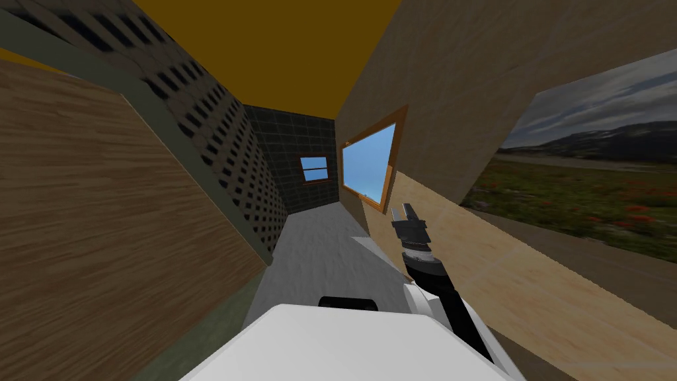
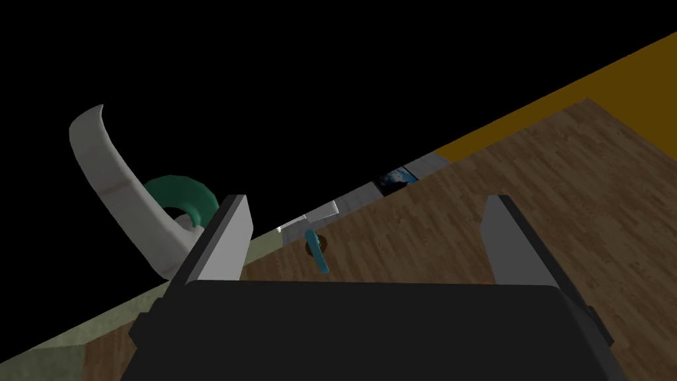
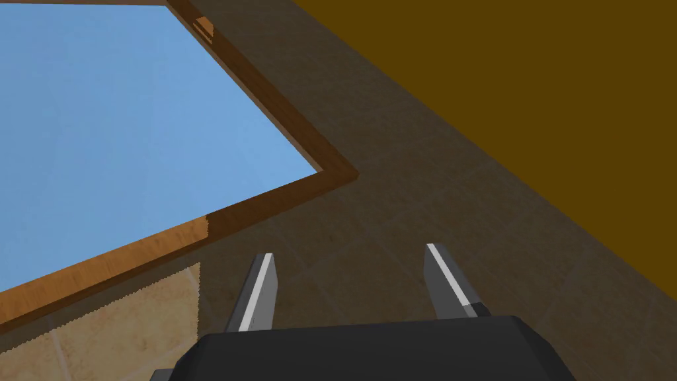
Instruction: Push the door open
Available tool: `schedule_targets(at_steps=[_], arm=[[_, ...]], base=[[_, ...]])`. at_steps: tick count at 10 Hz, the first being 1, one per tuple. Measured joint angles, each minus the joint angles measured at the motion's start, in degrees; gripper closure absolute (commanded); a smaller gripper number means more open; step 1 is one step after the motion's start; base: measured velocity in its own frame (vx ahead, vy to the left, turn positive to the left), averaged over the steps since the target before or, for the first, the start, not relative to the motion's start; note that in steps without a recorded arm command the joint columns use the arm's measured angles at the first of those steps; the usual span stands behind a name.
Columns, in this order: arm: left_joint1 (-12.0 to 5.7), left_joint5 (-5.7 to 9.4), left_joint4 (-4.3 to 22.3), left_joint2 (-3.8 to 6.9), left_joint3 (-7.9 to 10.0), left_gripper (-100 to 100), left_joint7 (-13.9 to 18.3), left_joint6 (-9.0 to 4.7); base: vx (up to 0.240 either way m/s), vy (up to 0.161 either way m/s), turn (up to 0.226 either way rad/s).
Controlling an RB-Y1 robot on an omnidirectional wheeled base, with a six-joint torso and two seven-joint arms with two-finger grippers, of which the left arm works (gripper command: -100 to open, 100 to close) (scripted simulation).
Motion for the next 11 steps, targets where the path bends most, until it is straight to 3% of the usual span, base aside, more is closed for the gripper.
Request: schedule_targets(at_steps=[3,5,8,9,11], arm=[[-0.36,1.12,1.8,-0.41,2.47,-100,3.5,-0.26],[-1.20,2.02,1.1,-1.78,4.31,-100,5.0,-0.05],[-1.38,2.73,3.9,-1.86,6.10,-100,8.2,-0.92],[-1.77,3.25,3.1,-3.06,7.09,-100,9.1,-0.78],[-2.06,3.80,5.0,-2.96,8.43,-100,11.1,-1.23]], base=[[-0.106,0.040,-0.271],[-0.093,0.024,-0.179],[-0.092,0.012,-0.245],[-0.115,0.020,-0.243],[-0.087,0.024,-0.183]])
